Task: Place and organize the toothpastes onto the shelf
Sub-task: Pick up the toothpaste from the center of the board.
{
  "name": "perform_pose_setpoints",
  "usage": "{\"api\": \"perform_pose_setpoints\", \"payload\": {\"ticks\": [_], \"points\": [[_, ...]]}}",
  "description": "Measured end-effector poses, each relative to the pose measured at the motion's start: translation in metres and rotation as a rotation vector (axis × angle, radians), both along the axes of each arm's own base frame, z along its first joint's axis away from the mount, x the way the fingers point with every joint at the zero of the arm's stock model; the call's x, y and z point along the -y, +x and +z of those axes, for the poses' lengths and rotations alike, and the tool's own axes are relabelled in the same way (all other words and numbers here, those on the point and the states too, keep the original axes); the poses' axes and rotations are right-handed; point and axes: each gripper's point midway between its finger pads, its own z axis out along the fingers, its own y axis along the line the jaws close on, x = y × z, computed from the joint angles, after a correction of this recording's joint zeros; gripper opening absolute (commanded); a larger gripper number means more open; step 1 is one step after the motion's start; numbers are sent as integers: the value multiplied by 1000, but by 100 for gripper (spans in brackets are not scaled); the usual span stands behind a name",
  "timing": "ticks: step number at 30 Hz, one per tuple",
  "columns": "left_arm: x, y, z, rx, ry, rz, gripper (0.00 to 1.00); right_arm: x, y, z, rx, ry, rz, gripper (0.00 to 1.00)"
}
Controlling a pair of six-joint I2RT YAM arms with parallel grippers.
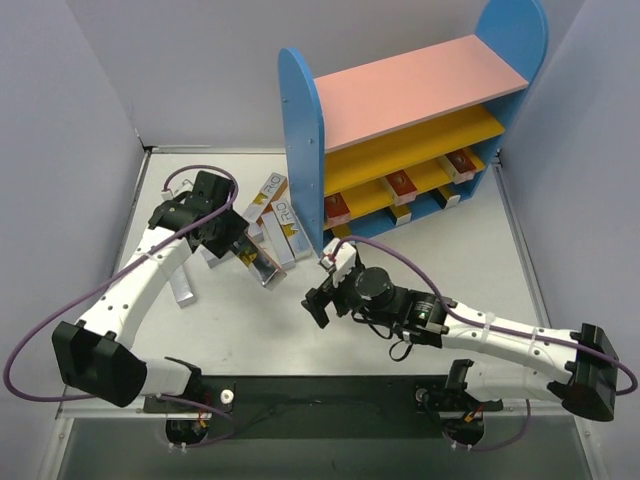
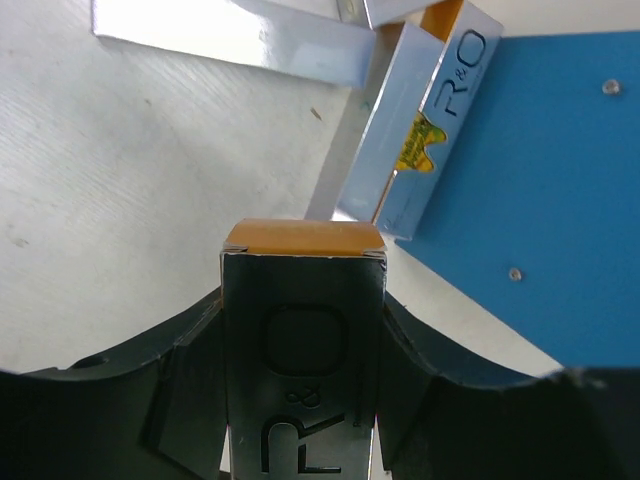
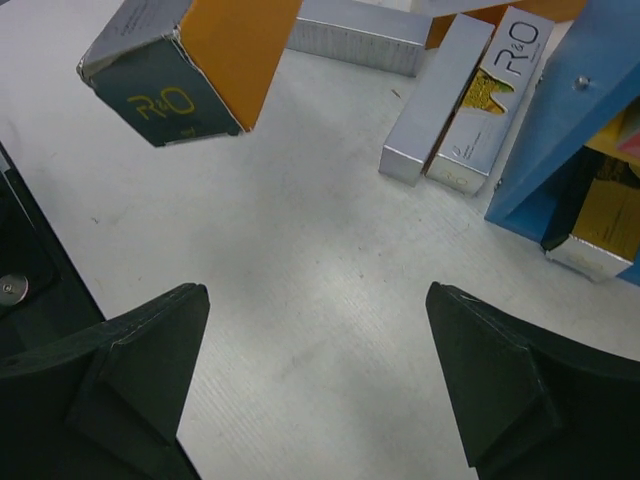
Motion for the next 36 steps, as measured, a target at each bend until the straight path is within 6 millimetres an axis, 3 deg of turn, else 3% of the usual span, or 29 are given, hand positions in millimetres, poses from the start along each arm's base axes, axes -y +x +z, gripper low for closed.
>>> {"api": "perform_pose_setpoints", "payload": {"ticks": [4,13,22,36], "points": [[13,-16,13,17,-48,-9,45,-23,-3,3,78,-13,51,98],[17,-37,22,9,-75,2,45,-65,-9,41,268,-15,132,97],[10,-41,19,-7,-41,8,46,-75,-10,46,339,-60,179,92],[-2,-37,26,32,37,25,46,-104,-8,62,286,-31,187,88]]}}
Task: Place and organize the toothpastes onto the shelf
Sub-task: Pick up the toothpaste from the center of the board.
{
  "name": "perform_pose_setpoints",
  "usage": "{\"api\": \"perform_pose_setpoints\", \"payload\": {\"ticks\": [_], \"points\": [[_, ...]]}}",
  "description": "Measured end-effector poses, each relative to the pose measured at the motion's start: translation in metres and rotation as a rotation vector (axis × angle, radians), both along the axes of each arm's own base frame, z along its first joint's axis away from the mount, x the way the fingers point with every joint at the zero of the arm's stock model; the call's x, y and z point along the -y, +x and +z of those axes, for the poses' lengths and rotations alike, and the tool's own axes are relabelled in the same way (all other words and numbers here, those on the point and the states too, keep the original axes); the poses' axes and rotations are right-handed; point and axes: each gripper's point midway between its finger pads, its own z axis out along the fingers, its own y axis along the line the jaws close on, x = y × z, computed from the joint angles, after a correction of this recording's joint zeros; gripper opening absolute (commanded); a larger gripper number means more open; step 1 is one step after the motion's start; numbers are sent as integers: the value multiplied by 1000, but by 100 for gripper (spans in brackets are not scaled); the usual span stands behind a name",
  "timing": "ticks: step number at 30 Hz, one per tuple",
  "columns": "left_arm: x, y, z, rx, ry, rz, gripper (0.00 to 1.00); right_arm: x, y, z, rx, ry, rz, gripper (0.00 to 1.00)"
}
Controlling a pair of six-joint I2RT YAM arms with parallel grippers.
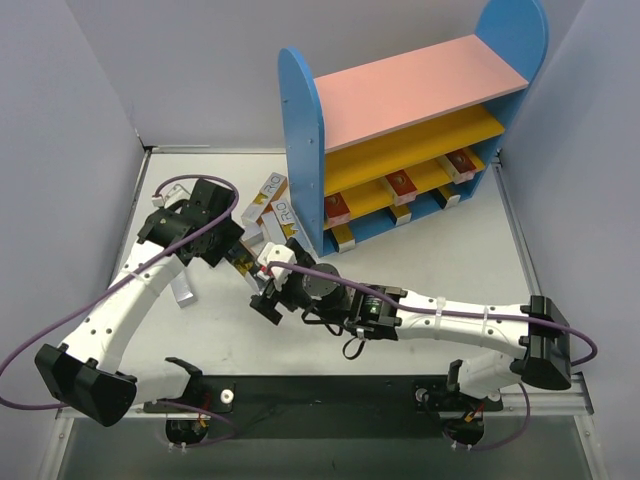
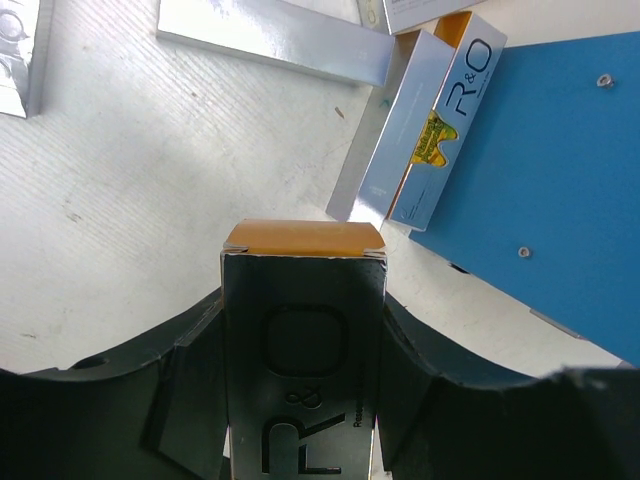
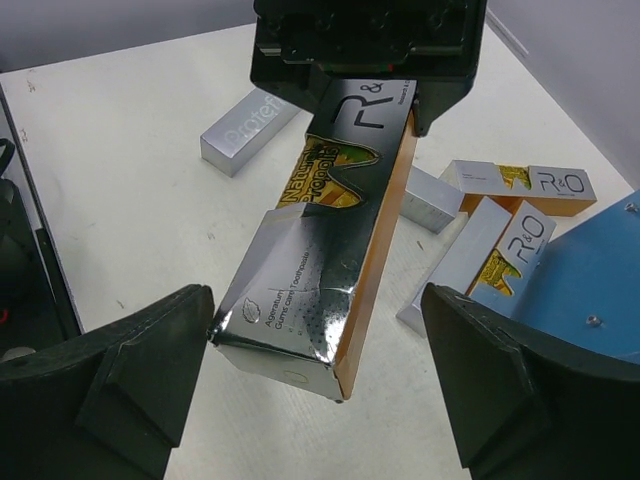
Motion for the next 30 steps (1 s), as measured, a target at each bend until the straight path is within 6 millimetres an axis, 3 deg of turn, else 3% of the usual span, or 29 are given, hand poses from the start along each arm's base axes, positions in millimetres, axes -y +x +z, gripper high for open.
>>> {"api": "perform_pose_setpoints", "payload": {"ticks": [10,16,28,30], "points": [[-6,3,6,46,91,-10,44,-12,-2,-22,-119,-59,-26,83],[-4,5,14,89,141,-23,42,-11,-2,-32,-150,-91,-38,74],[-4,6,29,174,201,-29,42,-10,2,-26,-135,-84,-68,40],[-4,6,32,186,203,-27,49,-10,2,-25,-131,-84,-71,38]]}}
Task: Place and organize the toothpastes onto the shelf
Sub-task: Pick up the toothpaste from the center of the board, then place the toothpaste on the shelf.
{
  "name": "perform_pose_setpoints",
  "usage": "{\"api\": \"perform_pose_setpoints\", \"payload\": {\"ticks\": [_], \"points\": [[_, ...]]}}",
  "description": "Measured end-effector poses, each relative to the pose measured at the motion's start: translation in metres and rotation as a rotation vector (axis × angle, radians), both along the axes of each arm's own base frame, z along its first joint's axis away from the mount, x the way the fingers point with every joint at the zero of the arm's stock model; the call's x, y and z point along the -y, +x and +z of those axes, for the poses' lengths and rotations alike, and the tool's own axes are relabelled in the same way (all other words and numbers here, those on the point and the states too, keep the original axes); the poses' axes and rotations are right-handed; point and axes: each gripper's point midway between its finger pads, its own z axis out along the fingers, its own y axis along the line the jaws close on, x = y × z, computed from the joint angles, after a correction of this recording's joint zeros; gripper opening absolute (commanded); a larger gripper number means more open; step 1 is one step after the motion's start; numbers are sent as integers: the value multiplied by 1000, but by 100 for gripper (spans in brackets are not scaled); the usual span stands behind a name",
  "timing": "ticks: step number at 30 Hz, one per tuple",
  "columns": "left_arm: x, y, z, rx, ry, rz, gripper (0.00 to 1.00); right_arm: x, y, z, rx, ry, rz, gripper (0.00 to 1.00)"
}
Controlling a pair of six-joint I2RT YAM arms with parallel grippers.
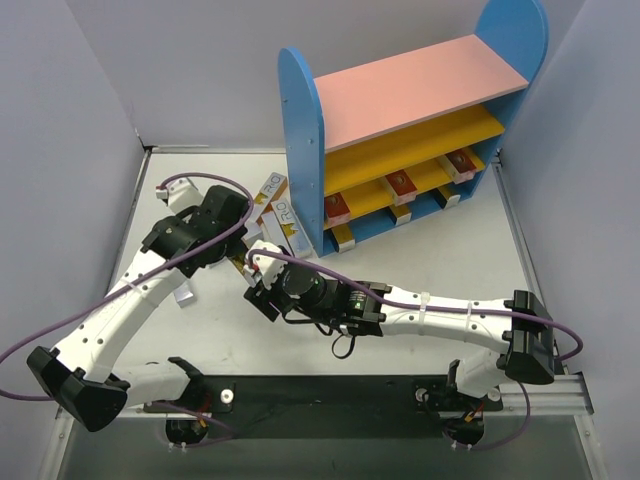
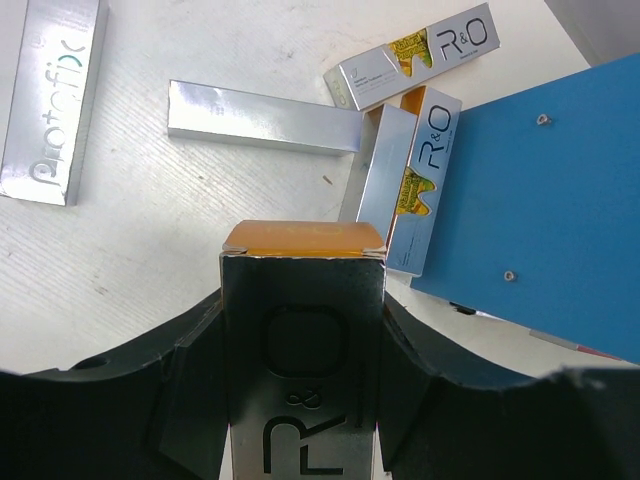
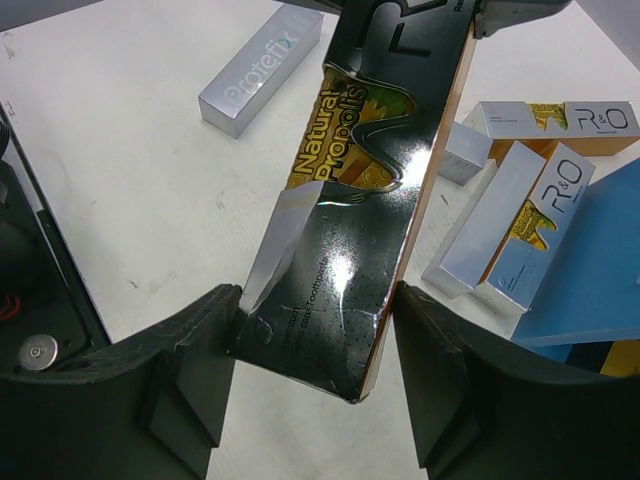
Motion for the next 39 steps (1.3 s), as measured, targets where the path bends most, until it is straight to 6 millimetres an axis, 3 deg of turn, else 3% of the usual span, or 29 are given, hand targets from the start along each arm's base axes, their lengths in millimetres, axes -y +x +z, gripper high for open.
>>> {"api": "perform_pose_setpoints", "payload": {"ticks": [5,10,18,25,29,34,39], "points": [[-1,1,4,42,-11,-5,69,1,3,1,8,3,-18,23],[-2,1,17,145,-37,-37,80,4,4,-1,-9,3,-45,15],[-15,2,52,400,-34,-77,84,15,2,-6,-36,-9,-57,4],[-30,-3,71,572,48,-112,85,34,-3,-7,-68,-25,-62,3],[-38,-10,71,629,87,-130,85,54,-4,-6,-102,-18,-87,2],[-38,-15,56,648,126,-176,85,93,4,0,-154,19,-158,1],[-26,-16,25,638,153,-277,85,146,22,35,-148,136,-275,0]]}}
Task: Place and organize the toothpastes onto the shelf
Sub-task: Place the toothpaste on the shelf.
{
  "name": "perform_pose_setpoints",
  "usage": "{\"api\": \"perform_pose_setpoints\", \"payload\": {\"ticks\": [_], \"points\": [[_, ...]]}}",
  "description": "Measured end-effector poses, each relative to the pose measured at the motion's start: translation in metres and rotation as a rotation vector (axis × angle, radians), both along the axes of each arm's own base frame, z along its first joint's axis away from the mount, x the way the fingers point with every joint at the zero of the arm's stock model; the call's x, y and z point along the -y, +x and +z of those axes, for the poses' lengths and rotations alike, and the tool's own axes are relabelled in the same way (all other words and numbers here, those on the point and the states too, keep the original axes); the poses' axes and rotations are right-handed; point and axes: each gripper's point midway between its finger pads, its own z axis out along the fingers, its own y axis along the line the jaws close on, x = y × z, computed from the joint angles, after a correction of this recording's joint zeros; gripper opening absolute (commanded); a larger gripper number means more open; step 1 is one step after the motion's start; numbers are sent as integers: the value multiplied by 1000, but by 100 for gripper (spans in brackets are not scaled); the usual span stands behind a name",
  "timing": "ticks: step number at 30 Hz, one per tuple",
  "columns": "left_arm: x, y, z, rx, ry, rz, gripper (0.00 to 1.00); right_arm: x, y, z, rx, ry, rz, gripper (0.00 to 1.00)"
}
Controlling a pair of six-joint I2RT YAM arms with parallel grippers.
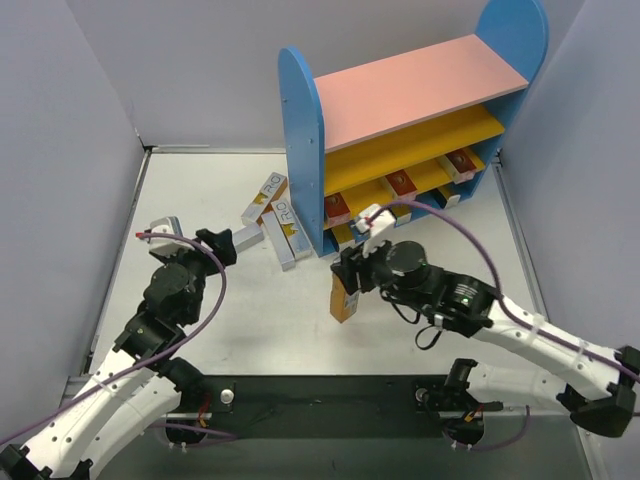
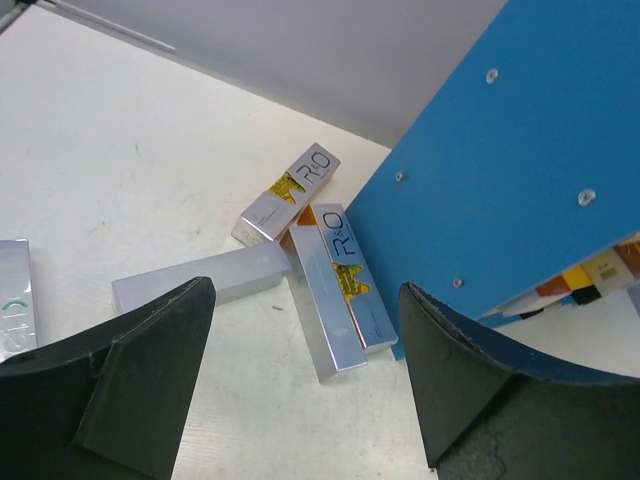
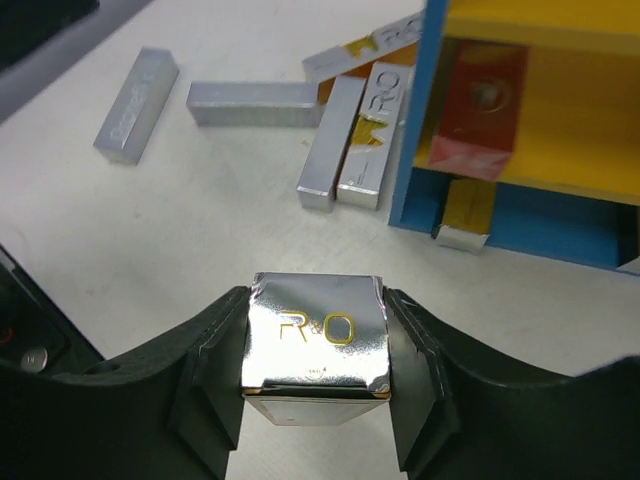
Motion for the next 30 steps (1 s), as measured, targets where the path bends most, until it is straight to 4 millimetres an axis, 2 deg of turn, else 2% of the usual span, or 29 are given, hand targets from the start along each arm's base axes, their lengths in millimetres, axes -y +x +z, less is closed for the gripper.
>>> {"api": "perform_pose_setpoints", "payload": {"ticks": [4,9,14,18,23,27,30], "points": [[12,-1,-23,-16,55,-80,85,48,18,45,84,114,-128,0],[30,-3,-41,-10,117,-194,85,102,46,86,177,185,-312,0],[43,-5,-60,-9,172,-284,86,140,72,121,266,237,-453,0],[50,-6,-77,-24,213,-332,86,153,89,159,353,298,-499,0],[56,-8,-101,-65,250,-375,86,157,113,205,490,371,-512,0],[59,-10,-108,-76,254,-399,86,152,135,222,569,406,-492,0],[61,-11,-107,-72,250,-412,85,142,150,224,598,422,-466,0]]}}
